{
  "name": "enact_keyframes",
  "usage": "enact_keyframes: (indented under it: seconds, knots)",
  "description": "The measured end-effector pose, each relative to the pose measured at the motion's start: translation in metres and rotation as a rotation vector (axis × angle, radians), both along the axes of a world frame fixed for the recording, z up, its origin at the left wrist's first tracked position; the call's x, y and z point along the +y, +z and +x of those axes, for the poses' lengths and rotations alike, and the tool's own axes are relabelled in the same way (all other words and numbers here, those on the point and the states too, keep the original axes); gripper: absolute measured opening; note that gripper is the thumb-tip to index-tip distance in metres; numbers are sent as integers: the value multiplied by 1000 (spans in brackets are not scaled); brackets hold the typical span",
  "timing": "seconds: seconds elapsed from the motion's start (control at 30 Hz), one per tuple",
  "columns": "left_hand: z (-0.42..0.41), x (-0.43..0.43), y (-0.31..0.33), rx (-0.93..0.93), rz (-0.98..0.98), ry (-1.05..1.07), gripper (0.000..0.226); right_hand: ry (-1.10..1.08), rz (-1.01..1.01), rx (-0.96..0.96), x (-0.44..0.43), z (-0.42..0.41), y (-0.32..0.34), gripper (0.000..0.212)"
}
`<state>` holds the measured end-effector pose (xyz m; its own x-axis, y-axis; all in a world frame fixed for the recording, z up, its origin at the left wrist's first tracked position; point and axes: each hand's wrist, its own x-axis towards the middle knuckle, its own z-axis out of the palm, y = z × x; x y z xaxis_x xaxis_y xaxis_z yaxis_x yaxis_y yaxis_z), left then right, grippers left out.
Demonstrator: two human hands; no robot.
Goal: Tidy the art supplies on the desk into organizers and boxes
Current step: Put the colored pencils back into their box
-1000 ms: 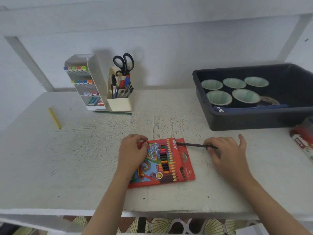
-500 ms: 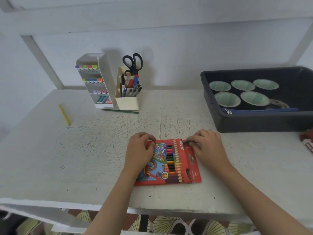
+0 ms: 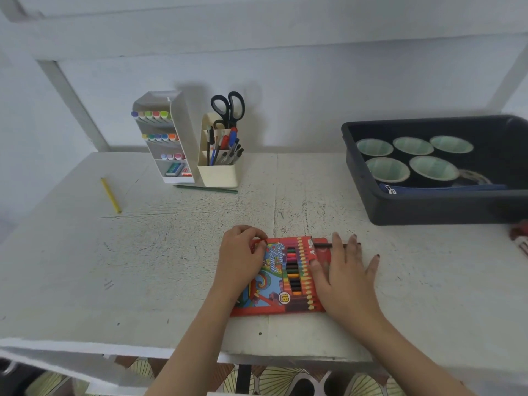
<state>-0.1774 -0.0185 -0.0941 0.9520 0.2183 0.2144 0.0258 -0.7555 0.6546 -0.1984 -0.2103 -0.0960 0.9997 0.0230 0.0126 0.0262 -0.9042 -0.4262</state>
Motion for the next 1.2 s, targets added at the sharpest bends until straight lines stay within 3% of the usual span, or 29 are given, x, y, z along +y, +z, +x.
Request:
enact_keyframes:
  seconds: [0.1, 0.27, 0.4, 0.57, 1.0, 1.2]
  knots:
    - [1, 1, 0, 5, 5, -10, 11, 44, 3, -40, 3, 5, -1, 69]
    - [0, 2, -1, 8, 2, -15, 12, 178, 292, -6, 10, 2, 2, 69]
    - [0, 2, 0, 2, 2, -24, 12, -10, 57, -110, 9, 4, -1, 70]
    - [0, 3, -2, -8, 7, -19, 12, 7, 74, -50, 11, 4, -4, 73]
    - [-2, 0, -3, -55, 31, -22, 15, 105, 476, 9, 27, 6, 1, 66]
    - [-1, 7, 2, -14, -41, -63, 23, 53, 158, -110, 38, 14, 11, 55]
